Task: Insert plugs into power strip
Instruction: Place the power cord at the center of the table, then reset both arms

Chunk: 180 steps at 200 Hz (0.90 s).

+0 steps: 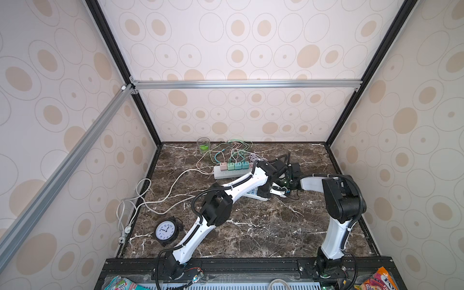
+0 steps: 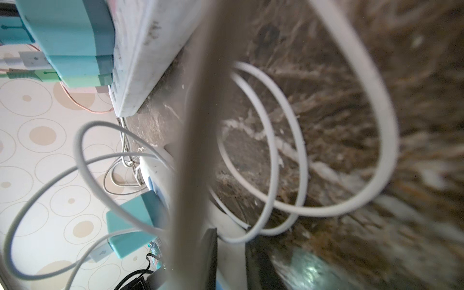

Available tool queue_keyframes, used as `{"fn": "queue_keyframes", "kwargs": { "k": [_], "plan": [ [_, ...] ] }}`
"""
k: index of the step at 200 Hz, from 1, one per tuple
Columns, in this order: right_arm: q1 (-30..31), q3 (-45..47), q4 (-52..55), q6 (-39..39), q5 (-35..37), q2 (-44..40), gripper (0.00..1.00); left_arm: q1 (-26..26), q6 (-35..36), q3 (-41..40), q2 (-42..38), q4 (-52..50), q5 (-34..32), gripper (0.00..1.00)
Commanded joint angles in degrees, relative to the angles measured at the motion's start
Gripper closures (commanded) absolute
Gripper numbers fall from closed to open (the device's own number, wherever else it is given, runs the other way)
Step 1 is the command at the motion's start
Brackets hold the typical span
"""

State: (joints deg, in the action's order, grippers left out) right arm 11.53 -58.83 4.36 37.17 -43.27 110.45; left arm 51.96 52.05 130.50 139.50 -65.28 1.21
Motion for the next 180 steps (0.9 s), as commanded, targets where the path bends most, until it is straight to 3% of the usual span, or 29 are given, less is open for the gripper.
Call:
{"fn": "queue_keyframes", "kwargs": {
  "k": [1, 34, 48, 74, 80, 96, 119, 147, 162, 180],
  "plan": [
    [0.4, 0.5, 5.3, -0.7, 1.0, -2.6, 0.69, 0.4, 2.9, -4.6, 7.5, 1.0, 1.4, 0.85],
    [-2.7, -2.8, 9.8, -1.7, 8.8, -6.4, 0.54, -1.8, 0.5, -1.8, 1.2, 6.4, 6.9, 0.52],
    [-5.0, -3.8, 10.4, -1.3, 11.5, -7.4, 0.47, -2.4, 0.6, -2.6, -1.8, 10.6, 8.3, 0.46],
    [-8.9, -6.2, 12.1, -2.8, 14.0, -9.9, 0.08, -2.9, -0.2, -5.6, -6.8, 16.3, 8.5, 0.17],
    [-9.4, -7.1, 13.3, -4.2, 14.7, -10.5, 0.01, -3.1, -0.6, -5.7, -7.9, 16.6, 9.3, 0.02],
    [-10.4, -9.5, 17.1, -8.0, 18.2, -12.3, 0.00, -3.8, -1.9, -7.6, -12.0, 17.9, 12.6, 0.02],
    [-11.6, -10.6, 18.5, -10.9, 20.8, -14.5, 0.00, -5.3, -2.1, -17.4, -20.0, 24.6, 15.3, 0.01],
    [-11.8, -11.3, 19.8, -16.1, 23.5, -16.5, 0.00, -9.2, -11.2, -28.9, -29.9, 34.7, 15.1, 0.02],
    [-11.8, -8.5, 17.3, -17.1, 32.8, -18.8, 0.00, -12.6, -20.5, -40.1, -38.1, 47.4, 12.0, 0.02],
    [-11.9, -1.2, 9.1, -18.0, 46.0, -22.7, 0.00, -18.5, -34.0, -62.7, -50.8, 71.6, 1.9, 0.02]
  ]
}}
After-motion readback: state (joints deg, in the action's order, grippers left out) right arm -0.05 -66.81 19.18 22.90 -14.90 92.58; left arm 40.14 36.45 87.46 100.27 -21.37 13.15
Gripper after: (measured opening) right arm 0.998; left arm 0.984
